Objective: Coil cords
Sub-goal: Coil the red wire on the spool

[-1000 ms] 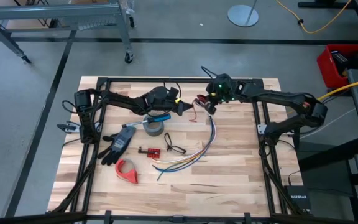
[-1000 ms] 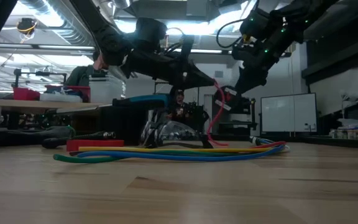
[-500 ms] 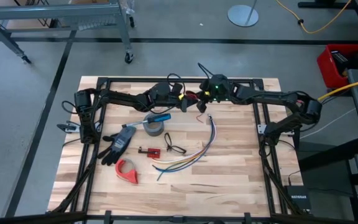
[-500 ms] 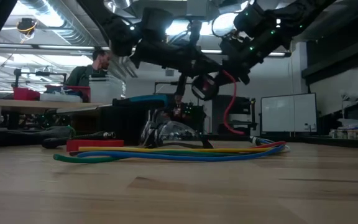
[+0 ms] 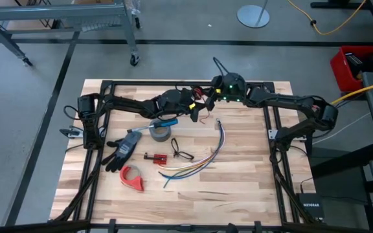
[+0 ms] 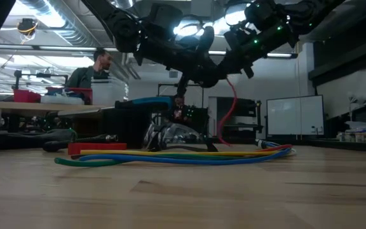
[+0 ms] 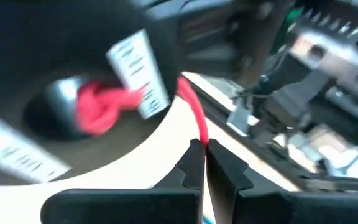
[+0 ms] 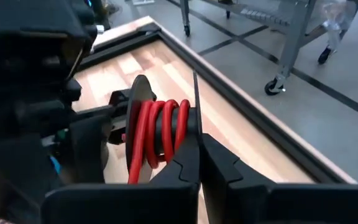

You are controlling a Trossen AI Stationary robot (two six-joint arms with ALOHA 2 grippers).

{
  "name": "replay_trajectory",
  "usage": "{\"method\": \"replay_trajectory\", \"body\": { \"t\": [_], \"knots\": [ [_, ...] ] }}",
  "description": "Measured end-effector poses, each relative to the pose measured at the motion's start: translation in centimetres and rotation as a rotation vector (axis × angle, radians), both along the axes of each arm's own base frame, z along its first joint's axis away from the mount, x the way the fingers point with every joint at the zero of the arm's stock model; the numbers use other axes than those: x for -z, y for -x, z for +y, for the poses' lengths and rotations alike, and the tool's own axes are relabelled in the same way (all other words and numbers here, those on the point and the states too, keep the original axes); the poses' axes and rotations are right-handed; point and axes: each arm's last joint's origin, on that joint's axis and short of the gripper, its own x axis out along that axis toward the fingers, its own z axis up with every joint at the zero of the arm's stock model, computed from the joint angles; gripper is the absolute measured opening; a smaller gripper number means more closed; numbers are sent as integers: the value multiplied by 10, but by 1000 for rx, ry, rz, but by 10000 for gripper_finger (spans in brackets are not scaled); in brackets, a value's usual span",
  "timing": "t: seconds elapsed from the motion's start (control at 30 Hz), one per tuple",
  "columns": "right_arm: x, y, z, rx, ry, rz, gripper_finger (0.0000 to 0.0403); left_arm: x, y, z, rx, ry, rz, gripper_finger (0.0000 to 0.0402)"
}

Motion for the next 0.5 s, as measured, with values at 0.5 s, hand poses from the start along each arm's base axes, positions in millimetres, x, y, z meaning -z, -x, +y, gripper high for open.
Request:
{"method": "replay_trajectory", "body": {
  "t": [0.5],
  "knots": [
    [-34, 23, 10, -48, 31, -94, 1, -2, 0, -5, -176, -433, 157, 0]
  ]
}}
